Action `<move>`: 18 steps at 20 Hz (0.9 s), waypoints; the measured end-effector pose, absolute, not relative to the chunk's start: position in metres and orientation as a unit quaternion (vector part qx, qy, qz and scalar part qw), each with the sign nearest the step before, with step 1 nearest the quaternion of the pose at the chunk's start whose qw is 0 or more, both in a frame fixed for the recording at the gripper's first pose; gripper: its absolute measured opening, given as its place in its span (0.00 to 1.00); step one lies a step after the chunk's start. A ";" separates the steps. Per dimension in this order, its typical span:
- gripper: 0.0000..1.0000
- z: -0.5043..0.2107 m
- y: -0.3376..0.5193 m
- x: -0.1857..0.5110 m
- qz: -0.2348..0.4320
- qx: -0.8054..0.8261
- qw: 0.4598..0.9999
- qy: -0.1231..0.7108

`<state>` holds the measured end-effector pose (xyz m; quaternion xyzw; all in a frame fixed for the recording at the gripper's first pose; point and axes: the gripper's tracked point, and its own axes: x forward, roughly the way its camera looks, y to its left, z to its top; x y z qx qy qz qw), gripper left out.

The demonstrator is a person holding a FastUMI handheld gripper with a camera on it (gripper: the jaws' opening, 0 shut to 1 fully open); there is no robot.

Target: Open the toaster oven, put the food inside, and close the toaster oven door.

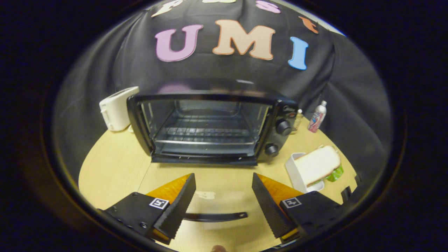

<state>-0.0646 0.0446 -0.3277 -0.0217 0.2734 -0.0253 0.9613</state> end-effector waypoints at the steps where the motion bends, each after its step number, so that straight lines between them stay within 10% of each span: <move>1: 1.00 -0.316 0.030 -0.060 -0.043 -0.009 0.965 0.259; 18: 0.99 -0.295 -0.216 -0.051 -0.275 0.126 0.935 0.186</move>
